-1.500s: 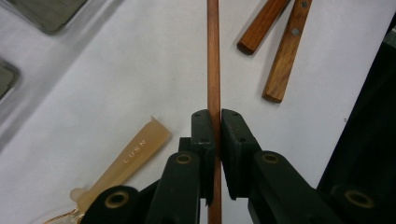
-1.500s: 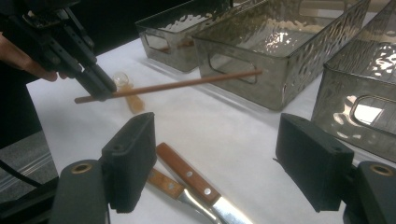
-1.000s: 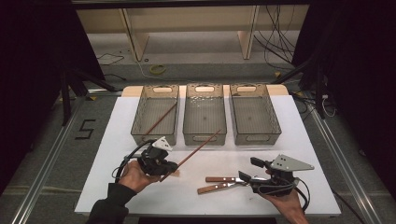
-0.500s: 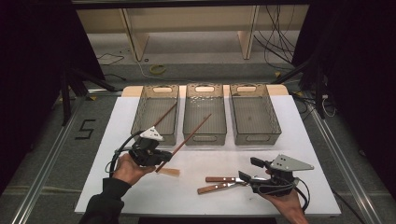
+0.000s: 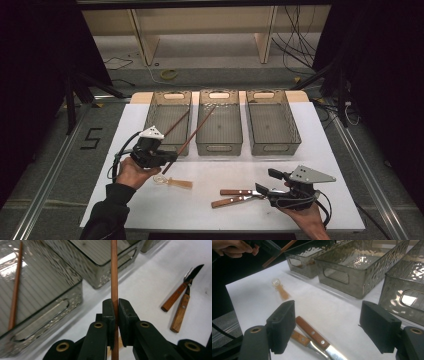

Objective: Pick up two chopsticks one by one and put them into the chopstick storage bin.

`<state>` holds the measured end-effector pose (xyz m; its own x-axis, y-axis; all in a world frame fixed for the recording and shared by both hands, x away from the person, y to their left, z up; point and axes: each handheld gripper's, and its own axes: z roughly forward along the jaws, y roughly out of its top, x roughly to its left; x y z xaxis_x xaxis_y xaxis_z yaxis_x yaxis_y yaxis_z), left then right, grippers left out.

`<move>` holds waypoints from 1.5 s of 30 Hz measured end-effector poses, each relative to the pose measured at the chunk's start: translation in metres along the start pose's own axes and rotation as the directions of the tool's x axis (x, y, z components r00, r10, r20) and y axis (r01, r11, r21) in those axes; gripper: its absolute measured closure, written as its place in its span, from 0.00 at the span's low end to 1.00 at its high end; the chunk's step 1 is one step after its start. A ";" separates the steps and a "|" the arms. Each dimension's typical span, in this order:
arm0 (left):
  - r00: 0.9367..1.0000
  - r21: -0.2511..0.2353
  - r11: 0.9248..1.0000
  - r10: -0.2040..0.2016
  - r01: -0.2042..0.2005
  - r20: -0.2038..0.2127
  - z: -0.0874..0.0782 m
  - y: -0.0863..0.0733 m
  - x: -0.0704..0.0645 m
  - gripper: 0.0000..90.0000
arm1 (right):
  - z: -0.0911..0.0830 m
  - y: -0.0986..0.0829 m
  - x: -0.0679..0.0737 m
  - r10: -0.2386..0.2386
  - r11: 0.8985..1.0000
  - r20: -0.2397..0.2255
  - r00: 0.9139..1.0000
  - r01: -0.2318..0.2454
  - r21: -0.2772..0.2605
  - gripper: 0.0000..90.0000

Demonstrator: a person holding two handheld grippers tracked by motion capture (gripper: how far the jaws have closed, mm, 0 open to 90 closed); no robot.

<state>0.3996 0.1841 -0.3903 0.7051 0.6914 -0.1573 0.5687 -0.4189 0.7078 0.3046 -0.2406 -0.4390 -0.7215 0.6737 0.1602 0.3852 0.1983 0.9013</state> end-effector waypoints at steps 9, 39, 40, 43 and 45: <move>0.998 -0.048 0.998 -0.053 0.051 -0.035 -0.008 0.008 0.024 0.93 | 0.000 0.000 0.000 0.001 1.000 -0.001 1.000 -0.001 -0.003 0.33; 0.978 -0.034 0.994 -0.112 0.108 -0.173 0.004 0.043 0.091 0.93 | 0.000 0.000 -0.001 0.006 1.000 -0.002 1.000 -0.006 -0.002 0.33; 0.977 -0.031 0.994 -0.109 0.105 -0.185 0.005 0.044 0.092 0.93 | 0.000 0.000 -0.001 0.005 1.000 -0.002 1.000 -0.005 -0.002 0.33; 0.974 -0.025 0.994 -0.114 0.111 -0.197 0.007 0.044 0.096 0.93 | 0.000 0.000 -0.001 0.008 1.000 -0.002 1.000 -0.008 0.001 0.33; 0.973 -0.022 0.993 -0.118 0.116 -0.200 0.009 0.044 0.098 0.93 | 0.000 0.000 -0.002 0.011 1.000 -0.001 1.000 -0.011 0.001 0.33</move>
<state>0.4979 0.2285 -0.3804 0.5339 0.8397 -0.0989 0.6372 -0.3228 0.6998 0.3055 -0.2418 -0.4395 -0.7180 0.6748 0.1707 0.3938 0.1917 0.8990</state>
